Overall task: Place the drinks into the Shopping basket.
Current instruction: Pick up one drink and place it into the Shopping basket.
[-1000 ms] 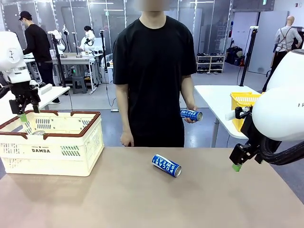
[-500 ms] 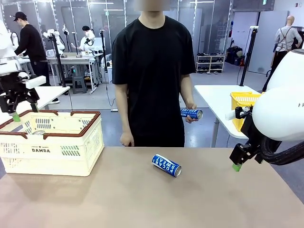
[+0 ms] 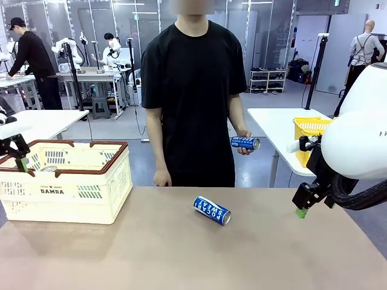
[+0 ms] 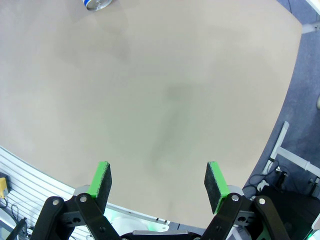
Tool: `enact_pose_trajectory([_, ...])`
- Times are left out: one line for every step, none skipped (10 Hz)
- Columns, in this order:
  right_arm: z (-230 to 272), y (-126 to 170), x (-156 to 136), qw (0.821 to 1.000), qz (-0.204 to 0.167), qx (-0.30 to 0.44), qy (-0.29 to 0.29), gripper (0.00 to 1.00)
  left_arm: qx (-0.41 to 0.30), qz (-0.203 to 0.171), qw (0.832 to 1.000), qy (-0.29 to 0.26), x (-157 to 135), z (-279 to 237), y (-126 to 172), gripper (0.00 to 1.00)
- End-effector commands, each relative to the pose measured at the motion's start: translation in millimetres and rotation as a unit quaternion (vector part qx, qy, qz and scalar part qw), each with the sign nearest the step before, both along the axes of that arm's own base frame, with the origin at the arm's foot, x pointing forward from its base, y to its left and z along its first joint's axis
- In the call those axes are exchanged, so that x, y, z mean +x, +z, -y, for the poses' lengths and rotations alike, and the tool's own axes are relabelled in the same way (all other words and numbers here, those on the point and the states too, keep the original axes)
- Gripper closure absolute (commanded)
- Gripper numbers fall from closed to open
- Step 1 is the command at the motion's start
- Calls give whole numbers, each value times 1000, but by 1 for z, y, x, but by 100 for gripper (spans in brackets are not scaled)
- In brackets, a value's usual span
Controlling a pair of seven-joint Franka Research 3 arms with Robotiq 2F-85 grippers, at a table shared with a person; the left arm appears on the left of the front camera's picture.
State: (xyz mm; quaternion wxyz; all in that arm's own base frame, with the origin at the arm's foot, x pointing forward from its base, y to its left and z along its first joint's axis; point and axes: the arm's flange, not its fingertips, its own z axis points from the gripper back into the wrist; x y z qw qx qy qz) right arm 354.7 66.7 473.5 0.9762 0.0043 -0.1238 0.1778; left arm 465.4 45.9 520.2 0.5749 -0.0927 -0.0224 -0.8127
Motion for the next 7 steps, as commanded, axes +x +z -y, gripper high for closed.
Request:
enact_pose_trajectory([0,0,0,1000,-2,2,3,7,23,14,999,-38,9,-7,-15,0])
enact_pose_trajectory([0,0,0,1000,-2,2,3,7,0,0,1000,0,0,0,0,0])
enact_pose_trajectory([0,0,0,1000,-2,2,3,7,0,0,1000,0,0,0,0,0])
enact_pose_trajectory([0,0,0,1000,-2,2,3,7,0,0,1000,0,0,0,0,0])
enact_pose_trajectory([0,0,0,1000,-2,2,3,7,0,0,1000,0,0,0,0,0])
enact_pose_trajectory([0,0,0,1000,-2,2,3,7,6,0,1000,-10,1,-1,-7,0])
enact_pose_trajectory([0,0,0,1000,-2,2,3,7,8,21,997,-74,3,28,-6,0])
